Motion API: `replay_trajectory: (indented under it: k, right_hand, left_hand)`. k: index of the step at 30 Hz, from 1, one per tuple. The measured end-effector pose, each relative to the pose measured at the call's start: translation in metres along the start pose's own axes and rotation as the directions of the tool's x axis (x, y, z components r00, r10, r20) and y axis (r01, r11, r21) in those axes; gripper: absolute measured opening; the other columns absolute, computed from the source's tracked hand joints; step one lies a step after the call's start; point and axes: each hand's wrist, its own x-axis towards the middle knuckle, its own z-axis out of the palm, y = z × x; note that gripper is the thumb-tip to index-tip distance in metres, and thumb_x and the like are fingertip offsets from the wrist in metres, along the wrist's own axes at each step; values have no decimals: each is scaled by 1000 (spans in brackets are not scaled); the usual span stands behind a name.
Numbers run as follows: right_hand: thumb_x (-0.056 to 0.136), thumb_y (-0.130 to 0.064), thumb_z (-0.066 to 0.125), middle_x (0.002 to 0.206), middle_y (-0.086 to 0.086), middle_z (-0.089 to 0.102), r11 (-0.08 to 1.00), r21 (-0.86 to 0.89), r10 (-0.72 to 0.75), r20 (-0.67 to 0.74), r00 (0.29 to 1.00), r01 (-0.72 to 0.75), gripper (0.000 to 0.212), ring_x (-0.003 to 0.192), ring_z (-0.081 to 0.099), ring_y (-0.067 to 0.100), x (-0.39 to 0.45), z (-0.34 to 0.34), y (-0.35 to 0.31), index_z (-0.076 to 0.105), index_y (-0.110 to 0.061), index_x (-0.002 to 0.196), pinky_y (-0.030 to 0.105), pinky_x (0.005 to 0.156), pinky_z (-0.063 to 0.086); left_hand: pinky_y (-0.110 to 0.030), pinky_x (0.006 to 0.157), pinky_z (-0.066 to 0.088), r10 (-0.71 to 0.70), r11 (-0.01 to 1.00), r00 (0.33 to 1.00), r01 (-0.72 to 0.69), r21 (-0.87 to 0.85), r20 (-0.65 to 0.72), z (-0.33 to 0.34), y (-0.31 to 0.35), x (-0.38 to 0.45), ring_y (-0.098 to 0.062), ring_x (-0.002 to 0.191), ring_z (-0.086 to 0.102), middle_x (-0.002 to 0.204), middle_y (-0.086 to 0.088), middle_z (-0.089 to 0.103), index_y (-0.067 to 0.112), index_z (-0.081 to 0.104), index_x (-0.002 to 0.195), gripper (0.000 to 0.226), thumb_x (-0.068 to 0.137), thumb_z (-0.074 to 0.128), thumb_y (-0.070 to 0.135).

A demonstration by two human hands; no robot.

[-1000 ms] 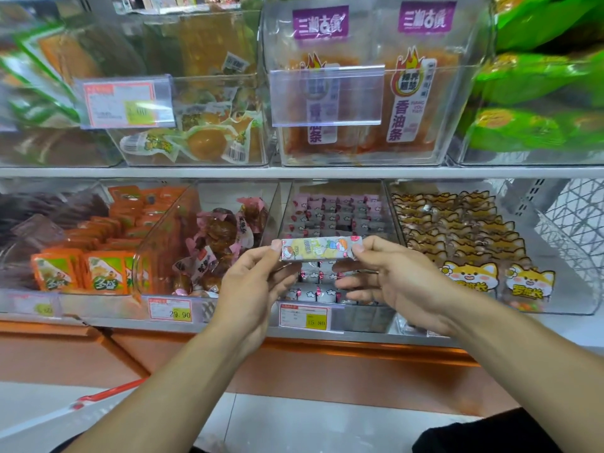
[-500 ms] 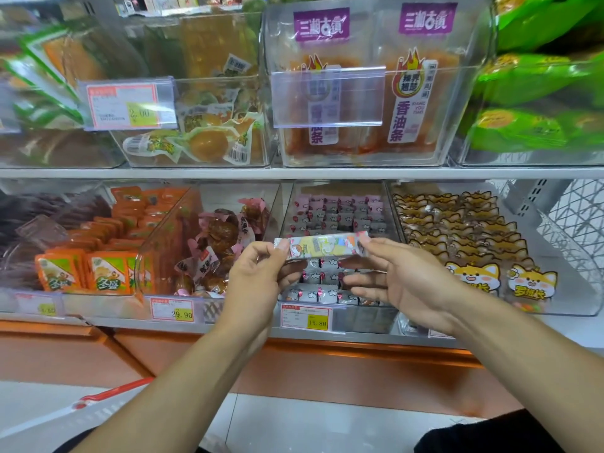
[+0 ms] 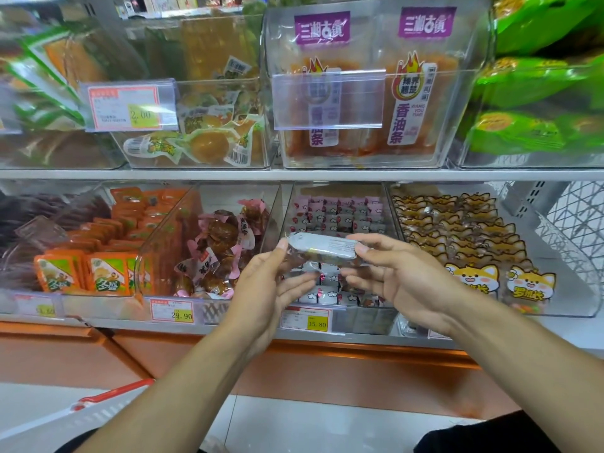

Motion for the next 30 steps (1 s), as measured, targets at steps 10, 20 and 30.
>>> replay_trajectory:
  k: [10,20,30]
  right_hand:
    - [83,5,74,115,5,76,918,-347,-184,51,982,190,32,112,69,28,-4,-1,-2,79,-18,105,41,98,54]
    - [89,-50,67,106,14,77,970,-236,52,-10,999,-53,45,90,74,28,-2,3,0,74,-14,114,32,76,61]
    - [92,-6,67,107,15,76,994,-99,-50,42,998,54,25,89,73,29,-2,-1,-2,69,-11,116,27,73,60]
  left_hand:
    - [-31,74,62,-48,996,996,53,-65,73,-5,3,-1,-40,98,73,114,-23,71,1,65,117,53,79,79,35]
    - [-26,78,60,106,994,982,-111,24,158,-2,4,-5,-25,99,74,106,-15,76,5,59,117,42,78,72,15]
    - [-34,81,61,-18,1000,993,17,9,116,-3,1,-3,-39,101,73,113,-19,73,1,64,118,50,81,74,33]
